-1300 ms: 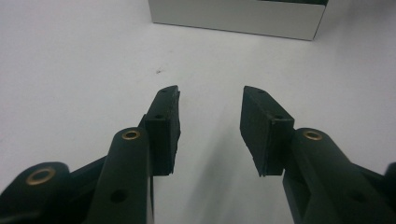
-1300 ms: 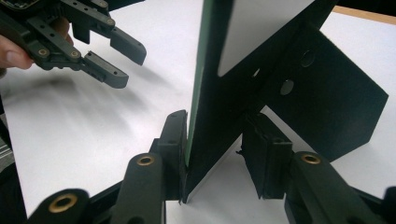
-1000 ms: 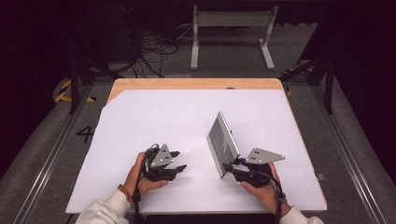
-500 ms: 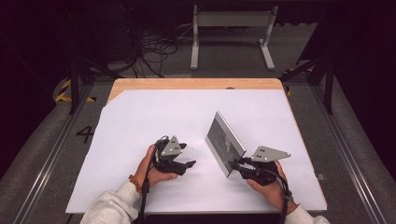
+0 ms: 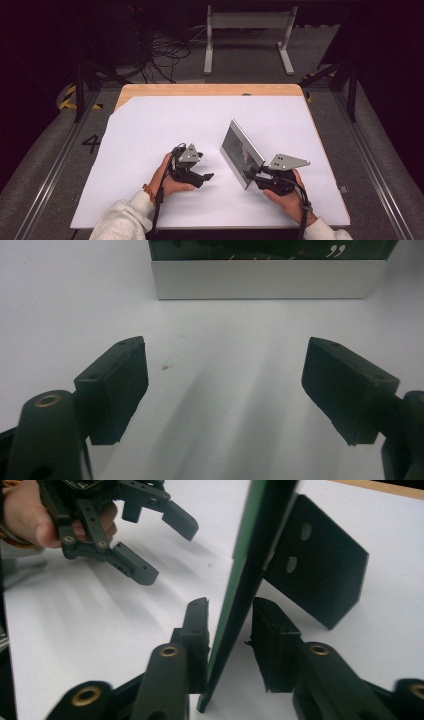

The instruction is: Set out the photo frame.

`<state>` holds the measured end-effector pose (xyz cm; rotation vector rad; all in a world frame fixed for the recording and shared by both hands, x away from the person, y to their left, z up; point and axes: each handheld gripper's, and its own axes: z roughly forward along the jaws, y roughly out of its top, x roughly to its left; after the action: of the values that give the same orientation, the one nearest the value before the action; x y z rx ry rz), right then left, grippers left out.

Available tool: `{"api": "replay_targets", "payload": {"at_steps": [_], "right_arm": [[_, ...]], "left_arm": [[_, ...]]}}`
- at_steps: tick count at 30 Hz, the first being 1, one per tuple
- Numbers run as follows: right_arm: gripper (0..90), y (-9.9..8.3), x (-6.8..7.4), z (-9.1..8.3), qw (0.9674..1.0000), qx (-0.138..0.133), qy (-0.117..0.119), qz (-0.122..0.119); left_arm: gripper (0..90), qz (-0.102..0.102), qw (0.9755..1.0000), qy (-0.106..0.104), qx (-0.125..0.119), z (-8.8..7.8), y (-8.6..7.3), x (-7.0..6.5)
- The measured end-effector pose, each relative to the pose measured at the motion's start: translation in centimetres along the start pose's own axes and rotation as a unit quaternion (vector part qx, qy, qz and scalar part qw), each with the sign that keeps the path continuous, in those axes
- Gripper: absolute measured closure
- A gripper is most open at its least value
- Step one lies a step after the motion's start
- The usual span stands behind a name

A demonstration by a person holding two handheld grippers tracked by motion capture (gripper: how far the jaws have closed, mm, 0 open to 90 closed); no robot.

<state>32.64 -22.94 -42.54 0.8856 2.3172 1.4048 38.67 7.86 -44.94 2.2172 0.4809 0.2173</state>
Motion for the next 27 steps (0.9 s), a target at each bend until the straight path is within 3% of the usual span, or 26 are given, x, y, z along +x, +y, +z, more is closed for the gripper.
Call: {"api": "replay_targets", "payload": {"at_steps": [10,15,22,27], "right_arm": [[70.8,0.1,-0.7,0.2,0.9998,-0.002,0.017,0.005],[72.4,0.2,-1.7,0.5,0.9986,-0.002,0.051,0.016],[76.0,0.7,-2.3,0.9,0.9974,0.009,0.072,0.000],[76.7,1.0,-2.6,1.2,0.9966,0.014,0.081,-0.004]], "left_arm": [[17.7,0.002,1.0000,-0.004,0.005,0.0,0.0,0.1],[17.9,0.001,0.9999,-0.006,0.009,0.1,-0.1,0.1],[17.2,0.006,0.9999,0.010,0.011,0.5,0.0,0.3],[17.4,0.003,1.0000,0.008,0.003,1.0,0.5,0.8]]}}
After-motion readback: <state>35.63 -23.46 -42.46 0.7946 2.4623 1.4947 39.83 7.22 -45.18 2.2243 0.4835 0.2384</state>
